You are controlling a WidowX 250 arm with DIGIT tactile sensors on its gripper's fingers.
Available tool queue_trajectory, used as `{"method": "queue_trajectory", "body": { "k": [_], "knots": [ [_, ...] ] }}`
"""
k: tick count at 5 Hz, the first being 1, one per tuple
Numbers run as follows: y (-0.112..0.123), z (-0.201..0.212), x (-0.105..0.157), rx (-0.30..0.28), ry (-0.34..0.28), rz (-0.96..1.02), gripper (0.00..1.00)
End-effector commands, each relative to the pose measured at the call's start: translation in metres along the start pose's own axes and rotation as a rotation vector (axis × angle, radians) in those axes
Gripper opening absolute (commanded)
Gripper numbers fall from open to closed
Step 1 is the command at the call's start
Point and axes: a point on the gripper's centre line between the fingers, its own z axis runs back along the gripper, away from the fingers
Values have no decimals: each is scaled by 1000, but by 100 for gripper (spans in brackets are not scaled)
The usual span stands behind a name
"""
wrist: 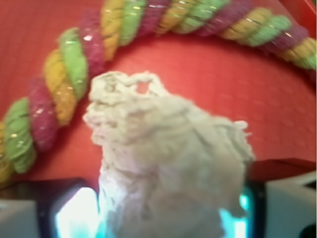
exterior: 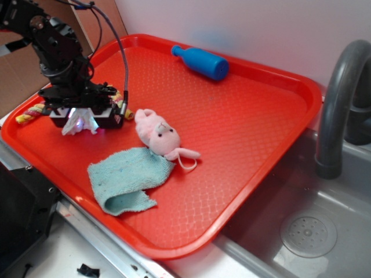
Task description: Grab the white paper.
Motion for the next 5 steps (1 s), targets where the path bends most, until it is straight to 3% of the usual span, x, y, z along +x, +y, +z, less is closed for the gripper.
{"method": "queue_trajectory", "body": {
  "k": [1,2,3,4,5],
  "knots": [
    [9,12,-13,29,25,-64,0],
    [-3,54,-7,65,48,-220,0],
    [-27,99,-14,-25,148,-438,0],
    [-52,145,-38,-61,74,-552,0],
    [-59,176,-50,-140,23,-590,0]
  ]
}}
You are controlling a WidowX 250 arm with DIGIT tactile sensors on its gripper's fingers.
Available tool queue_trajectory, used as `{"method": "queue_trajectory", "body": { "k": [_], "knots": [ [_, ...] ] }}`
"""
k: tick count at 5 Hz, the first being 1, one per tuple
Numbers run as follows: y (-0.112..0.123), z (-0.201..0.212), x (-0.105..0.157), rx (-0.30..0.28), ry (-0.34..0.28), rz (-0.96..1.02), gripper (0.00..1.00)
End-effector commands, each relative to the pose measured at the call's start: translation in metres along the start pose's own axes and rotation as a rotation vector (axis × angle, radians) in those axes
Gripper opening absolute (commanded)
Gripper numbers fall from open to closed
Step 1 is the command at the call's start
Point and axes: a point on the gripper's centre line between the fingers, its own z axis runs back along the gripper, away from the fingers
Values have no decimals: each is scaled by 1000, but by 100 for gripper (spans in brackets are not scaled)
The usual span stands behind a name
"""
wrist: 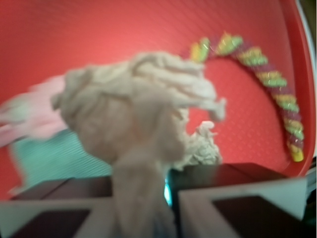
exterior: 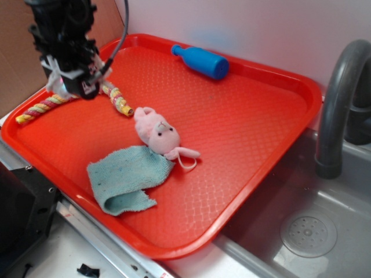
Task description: Grab the white paper.
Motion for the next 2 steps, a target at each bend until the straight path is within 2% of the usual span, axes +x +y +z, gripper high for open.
{"method": "queue_trajectory", "body": {
  "k": [1,2],
  "knots": [
    [-16,47,-15,-106,-133,-66,0],
    [-12,38,-13,-54,-126,-21,0]
  ]
}}
